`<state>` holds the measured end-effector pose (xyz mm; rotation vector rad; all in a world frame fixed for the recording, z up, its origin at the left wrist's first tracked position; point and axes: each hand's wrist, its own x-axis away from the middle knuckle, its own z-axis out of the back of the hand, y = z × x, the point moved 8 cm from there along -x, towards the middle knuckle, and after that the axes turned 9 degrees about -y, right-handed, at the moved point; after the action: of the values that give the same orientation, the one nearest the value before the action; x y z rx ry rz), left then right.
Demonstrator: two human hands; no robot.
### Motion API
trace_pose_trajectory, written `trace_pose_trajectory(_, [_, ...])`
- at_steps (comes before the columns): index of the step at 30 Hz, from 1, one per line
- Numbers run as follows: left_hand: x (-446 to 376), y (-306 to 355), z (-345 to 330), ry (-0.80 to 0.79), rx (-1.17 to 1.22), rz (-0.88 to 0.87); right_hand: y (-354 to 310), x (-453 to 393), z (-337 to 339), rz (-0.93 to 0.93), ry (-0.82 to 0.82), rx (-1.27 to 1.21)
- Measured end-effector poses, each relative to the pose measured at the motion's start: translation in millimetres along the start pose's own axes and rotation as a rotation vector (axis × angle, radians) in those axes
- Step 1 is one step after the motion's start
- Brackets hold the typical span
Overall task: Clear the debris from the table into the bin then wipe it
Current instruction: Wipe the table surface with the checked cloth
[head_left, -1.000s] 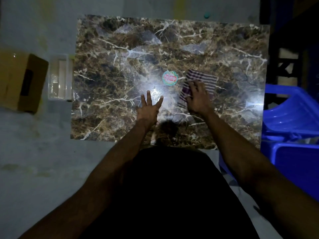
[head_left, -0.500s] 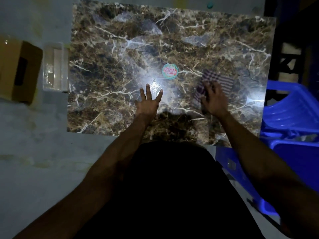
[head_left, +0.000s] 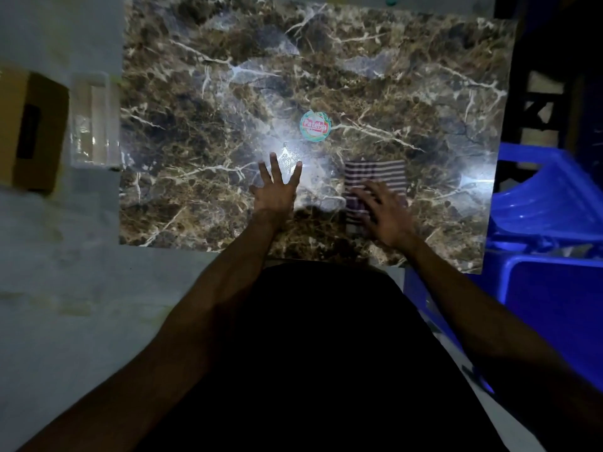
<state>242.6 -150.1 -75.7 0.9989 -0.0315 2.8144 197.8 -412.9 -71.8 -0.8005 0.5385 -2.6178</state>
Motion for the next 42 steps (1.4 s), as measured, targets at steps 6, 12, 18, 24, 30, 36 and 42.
trace_pose_trajectory(6, [-2,2,1,-0.047,-0.002,0.004,43,-43,48,-0.244,0.120,-0.072])
trace_pose_trajectory(12, [1,2,3,-0.068,-0.001,0.004,-28,-78,23,-0.140,0.102,-0.035])
trace_pose_trajectory(18, [5,4,7,-0.072,0.013,0.017,-30,21,-26,0.107,-0.057,0.058])
trace_pose_trajectory(24, [25,22,7,-0.085,-0.011,0.062,54,46,8,-0.112,0.097,-0.041])
trace_pose_trajectory(30, [43,61,-18,-0.144,0.154,0.112,5,3,-10,-0.050,0.079,-0.036])
trace_pose_trajectory(36, [65,82,-38,-0.117,0.150,0.003,6,71,-42,0.244,0.032,0.107])
trace_pose_trajectory(42, [80,88,-48,-0.117,0.151,-0.047,66,83,-20,-0.118,0.175,-0.048])
